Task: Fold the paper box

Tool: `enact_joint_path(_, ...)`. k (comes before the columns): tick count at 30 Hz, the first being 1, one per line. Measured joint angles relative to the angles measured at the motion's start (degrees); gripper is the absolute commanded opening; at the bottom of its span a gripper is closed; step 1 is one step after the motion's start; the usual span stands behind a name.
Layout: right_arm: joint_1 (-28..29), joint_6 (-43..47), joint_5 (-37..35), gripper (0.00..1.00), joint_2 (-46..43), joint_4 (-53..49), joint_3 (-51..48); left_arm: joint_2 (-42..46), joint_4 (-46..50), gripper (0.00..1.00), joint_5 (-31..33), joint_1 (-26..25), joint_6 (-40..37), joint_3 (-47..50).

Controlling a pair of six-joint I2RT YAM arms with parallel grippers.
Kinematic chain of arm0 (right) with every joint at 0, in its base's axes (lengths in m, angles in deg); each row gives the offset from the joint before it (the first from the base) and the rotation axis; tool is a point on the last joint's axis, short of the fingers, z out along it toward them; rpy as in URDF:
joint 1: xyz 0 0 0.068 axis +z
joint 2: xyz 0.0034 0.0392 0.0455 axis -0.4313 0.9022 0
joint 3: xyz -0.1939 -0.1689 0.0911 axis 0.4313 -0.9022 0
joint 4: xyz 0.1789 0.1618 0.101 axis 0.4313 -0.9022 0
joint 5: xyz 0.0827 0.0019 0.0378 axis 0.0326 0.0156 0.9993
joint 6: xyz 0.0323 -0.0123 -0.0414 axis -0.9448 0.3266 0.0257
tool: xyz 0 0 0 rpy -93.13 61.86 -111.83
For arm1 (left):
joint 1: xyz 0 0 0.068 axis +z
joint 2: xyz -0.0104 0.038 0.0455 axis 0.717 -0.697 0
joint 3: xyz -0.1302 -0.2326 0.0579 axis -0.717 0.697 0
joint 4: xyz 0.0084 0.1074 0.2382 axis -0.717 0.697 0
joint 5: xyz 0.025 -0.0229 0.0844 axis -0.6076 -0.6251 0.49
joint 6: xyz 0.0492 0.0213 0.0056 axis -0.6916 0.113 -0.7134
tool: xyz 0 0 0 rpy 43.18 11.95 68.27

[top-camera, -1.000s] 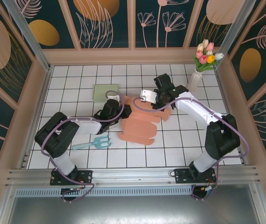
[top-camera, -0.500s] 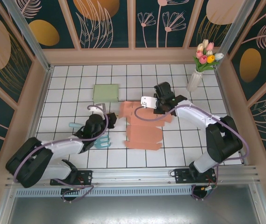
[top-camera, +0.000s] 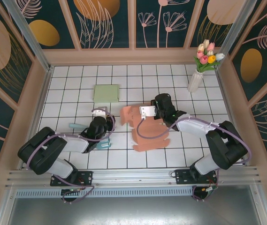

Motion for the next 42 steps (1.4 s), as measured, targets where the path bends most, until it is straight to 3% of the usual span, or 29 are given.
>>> enact_joint_path(17, 0.90, 5.64, 2.58, 0.00, -2.43, 11.93, -5.20, -6.10, -11.45, 0.37, -13.46, 0.00, -6.95, -2.23)
enact_joint_path(42, 2.54, 4.11, 0.24, 0.00, 0.61, 19.15, -7.67, -12.63, -15.21, 0.42, -16.76, 0.00, -5.11, -4.50)
